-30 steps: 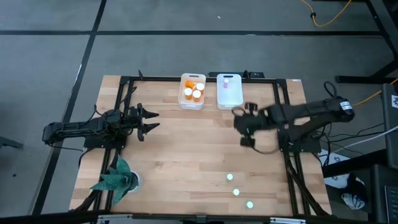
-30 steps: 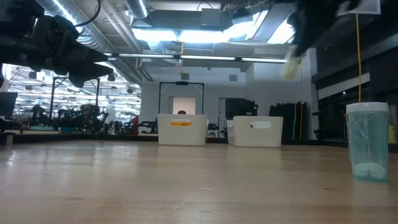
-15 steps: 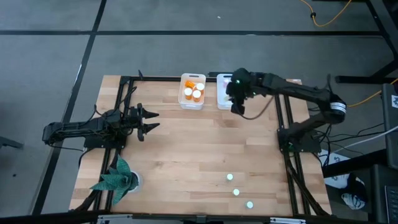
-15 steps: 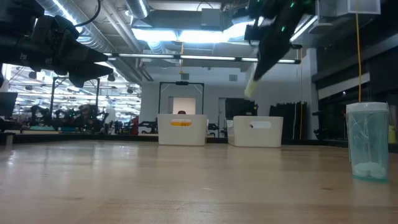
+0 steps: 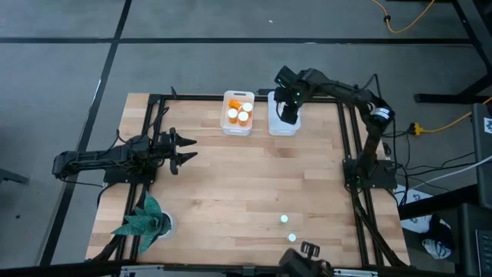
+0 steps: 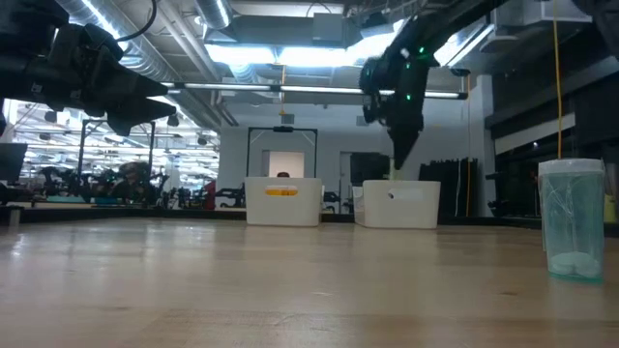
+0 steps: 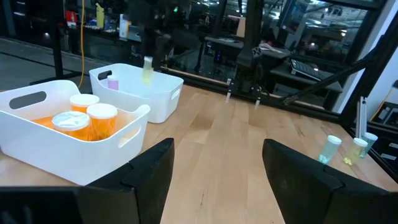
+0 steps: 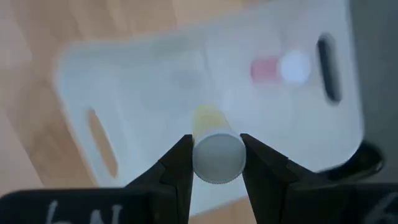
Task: Pick and place medicine bottles into bin by pill shape (circle, oval)
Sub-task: Put the yellow tablet bottle into the right white bin
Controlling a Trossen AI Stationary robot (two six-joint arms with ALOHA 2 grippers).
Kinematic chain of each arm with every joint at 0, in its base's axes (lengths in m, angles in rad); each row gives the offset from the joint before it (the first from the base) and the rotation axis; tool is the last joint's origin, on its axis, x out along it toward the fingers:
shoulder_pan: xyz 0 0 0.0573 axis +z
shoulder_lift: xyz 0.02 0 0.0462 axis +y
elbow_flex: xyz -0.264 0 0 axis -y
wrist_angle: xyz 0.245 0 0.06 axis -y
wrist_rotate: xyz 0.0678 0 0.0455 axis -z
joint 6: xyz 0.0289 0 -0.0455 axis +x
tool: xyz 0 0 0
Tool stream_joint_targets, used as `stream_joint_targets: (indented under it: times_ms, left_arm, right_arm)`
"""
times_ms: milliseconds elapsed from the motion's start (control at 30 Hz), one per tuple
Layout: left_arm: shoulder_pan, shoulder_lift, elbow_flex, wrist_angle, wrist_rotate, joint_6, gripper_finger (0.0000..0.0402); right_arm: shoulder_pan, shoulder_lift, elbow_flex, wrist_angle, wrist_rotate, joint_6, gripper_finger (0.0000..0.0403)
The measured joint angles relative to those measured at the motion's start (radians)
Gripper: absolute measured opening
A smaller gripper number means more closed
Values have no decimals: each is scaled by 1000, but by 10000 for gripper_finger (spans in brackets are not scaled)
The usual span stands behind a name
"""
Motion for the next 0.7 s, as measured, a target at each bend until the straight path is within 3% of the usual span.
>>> stream_joint_targets:
  times_ms: [133,267,700]
  left_arm:
    - [0,0,0,0,0,0,237]
    - [0,0,0,0,0,0,237]
    - [0,0,0,0,0,0,237]
  right_arm:
    - [-41,49,-2,4,-13,-18,117]
    - [-89,77,-12,38,-117,-55,117]
    - [-117,142,-13,77,-96,-62,118]
